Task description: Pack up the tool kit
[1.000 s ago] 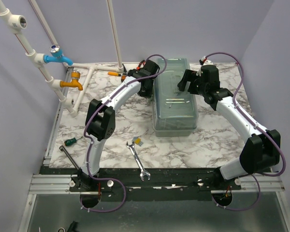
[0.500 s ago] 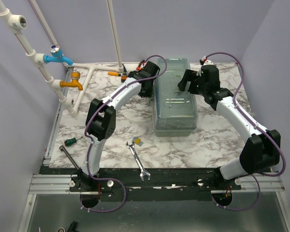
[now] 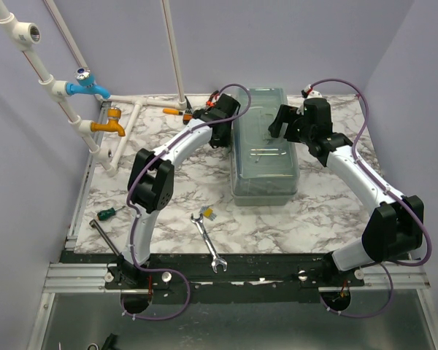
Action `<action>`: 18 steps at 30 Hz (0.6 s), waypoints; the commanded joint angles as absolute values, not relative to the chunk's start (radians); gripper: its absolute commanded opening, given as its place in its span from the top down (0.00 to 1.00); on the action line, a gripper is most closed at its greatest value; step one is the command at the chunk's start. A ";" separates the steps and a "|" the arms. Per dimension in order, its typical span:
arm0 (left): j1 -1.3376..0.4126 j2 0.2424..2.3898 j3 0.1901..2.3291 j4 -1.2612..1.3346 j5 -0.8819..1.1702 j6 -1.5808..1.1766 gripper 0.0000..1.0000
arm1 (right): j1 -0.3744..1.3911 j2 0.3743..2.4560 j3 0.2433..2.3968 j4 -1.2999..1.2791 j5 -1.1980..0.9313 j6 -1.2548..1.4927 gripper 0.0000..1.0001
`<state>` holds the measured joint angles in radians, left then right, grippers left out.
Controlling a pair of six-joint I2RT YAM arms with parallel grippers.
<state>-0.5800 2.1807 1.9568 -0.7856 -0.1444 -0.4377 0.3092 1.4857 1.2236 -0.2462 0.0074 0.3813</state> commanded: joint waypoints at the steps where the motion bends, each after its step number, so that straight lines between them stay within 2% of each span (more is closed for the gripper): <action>1: -0.644 2.194 1.767 -0.696 0.230 -0.410 1.00 | 0.359 1.512 1.205 -0.236 -0.192 0.416 0.10; 7: -0.628 2.105 1.620 -0.429 0.439 -0.542 1.00 | 0.359 1.528 1.194 -0.215 -0.242 0.438 0.10; 11: -0.628 2.063 1.574 -0.329 0.500 -0.585 1.00 | 0.358 1.524 1.184 -0.206 -0.253 0.445 0.10; 15: -0.621 2.034 1.581 -0.366 0.448 -0.584 1.00 | 0.359 1.508 1.183 -0.213 -0.236 0.439 0.10; 18: -0.591 1.948 1.477 -0.330 0.381 -0.613 1.00 | 0.358 1.488 1.197 -0.248 -0.191 0.415 0.09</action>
<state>-0.5365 2.0758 1.5517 -0.5011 0.2630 -0.5983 0.3012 1.4845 1.2148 -0.2249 -0.0013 0.3824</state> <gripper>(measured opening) 0.006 0.907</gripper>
